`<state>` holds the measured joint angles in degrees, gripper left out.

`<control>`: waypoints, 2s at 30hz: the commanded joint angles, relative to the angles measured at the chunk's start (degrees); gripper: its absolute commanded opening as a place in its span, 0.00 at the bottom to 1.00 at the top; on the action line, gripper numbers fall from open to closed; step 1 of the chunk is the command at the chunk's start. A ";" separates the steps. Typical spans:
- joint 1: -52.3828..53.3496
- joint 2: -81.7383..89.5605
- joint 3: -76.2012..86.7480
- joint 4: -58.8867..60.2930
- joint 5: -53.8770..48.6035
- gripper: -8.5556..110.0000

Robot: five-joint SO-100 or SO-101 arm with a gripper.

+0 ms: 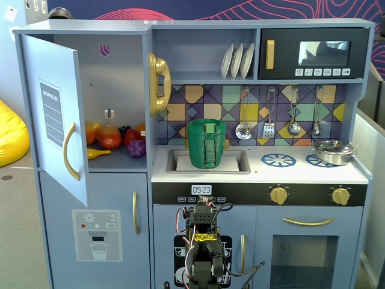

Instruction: Close the left cabinet door

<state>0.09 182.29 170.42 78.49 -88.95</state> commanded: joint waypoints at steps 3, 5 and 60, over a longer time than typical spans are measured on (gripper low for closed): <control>-1.67 -0.18 1.41 9.23 2.37 0.07; -1.67 -0.18 1.41 9.23 2.37 0.07; -89.56 -71.81 -58.18 -92.64 -23.55 0.07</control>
<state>-92.55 106.26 111.80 -12.22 -111.80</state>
